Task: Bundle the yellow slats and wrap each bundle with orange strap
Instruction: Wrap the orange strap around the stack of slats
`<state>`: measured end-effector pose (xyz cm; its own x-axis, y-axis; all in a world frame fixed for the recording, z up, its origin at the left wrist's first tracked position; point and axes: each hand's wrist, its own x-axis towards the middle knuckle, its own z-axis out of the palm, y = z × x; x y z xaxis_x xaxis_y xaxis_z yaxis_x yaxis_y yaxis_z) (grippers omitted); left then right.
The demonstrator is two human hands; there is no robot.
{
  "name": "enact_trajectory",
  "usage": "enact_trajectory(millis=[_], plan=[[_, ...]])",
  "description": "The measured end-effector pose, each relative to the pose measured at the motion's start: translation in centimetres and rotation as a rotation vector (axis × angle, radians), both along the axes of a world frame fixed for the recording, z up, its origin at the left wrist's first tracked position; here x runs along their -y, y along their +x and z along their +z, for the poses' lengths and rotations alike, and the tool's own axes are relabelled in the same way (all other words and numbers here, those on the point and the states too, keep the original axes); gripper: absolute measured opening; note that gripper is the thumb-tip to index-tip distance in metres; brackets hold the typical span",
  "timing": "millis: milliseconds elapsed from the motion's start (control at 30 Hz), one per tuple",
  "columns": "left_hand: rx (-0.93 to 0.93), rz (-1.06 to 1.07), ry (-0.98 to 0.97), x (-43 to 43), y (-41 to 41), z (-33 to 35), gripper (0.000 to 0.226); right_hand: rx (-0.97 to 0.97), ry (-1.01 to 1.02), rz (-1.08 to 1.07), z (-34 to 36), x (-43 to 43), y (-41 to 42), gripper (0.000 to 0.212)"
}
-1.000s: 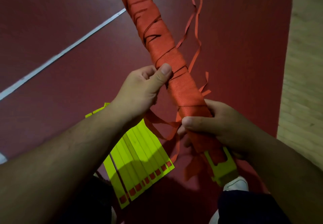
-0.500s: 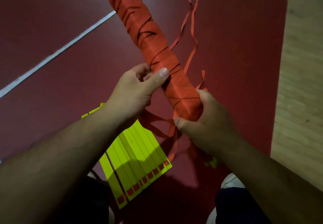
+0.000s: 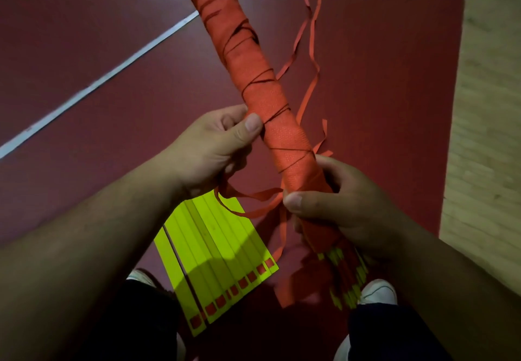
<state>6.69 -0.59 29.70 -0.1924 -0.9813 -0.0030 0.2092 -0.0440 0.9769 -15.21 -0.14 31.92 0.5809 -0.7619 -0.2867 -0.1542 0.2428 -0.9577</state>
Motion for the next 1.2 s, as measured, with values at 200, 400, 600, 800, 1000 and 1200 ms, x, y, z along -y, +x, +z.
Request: enact_trajectory(millis=[200,400,600,800,1000,1200], plan=[[0.011,0.185,0.000,-0.2,-1.4,-0.2,0.052,-0.142,-0.053,0.050,0.0,1.1,-0.3,0.042],[0.068,0.474,0.063,-0.3,-3.5,-0.2,0.041,-0.677,-0.527,-0.122,-1.0,0.2,1.0,0.066],[0.190,0.386,-0.024,-0.4,-2.6,0.5,0.044,-0.620,-0.556,-0.192,-1.3,0.6,0.8,0.033],[0.231,0.237,-0.041,-0.5,-1.9,0.7,0.014,-0.418,-0.383,-0.210,-0.7,0.5,0.8,0.021],[0.156,0.148,0.056,-0.3,-1.3,-0.2,0.047,-0.137,-0.052,-0.094,-0.6,-0.4,0.8,0.022],[0.124,0.185,0.086,-0.6,-1.7,-0.3,0.031,-0.093,0.060,-0.022,-0.4,0.0,0.8,0.023]])
